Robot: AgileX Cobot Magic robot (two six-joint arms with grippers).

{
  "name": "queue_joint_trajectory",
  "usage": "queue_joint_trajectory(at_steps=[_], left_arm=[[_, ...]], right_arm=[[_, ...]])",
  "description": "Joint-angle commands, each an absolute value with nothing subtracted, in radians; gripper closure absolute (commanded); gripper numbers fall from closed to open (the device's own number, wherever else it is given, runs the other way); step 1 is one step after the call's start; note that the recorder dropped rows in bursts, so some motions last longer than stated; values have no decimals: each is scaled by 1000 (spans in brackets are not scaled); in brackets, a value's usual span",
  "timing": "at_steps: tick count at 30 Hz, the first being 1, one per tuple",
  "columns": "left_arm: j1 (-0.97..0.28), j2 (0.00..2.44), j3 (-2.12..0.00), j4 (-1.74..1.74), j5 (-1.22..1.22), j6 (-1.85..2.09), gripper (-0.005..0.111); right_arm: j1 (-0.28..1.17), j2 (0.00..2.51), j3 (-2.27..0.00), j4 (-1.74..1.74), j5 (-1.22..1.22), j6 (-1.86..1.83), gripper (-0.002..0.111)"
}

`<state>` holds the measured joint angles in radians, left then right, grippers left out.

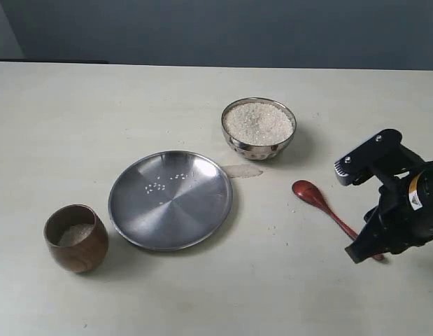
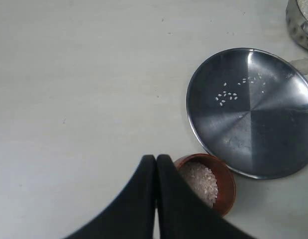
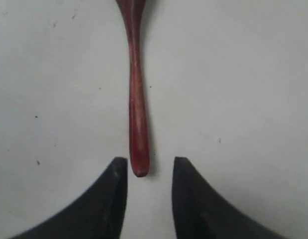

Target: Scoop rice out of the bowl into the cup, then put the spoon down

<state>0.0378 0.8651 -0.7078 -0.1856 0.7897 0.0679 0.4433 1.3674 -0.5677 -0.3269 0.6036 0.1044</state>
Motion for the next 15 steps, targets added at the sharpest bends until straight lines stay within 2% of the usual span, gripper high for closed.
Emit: queue_joint_trajectory(at_steps=[1, 7, 15], left_arm=[[38, 865, -712, -185, 782, 68, 106], [38, 865, -712, -185, 782, 68, 106], [38, 865, -712, -185, 782, 68, 106]], right_arm=[[442, 1435, -563, -373, 558, 110, 88], [442, 1494, -563, -369, 530, 113, 73], [442, 1566, -563, -393, 528, 113, 74]])
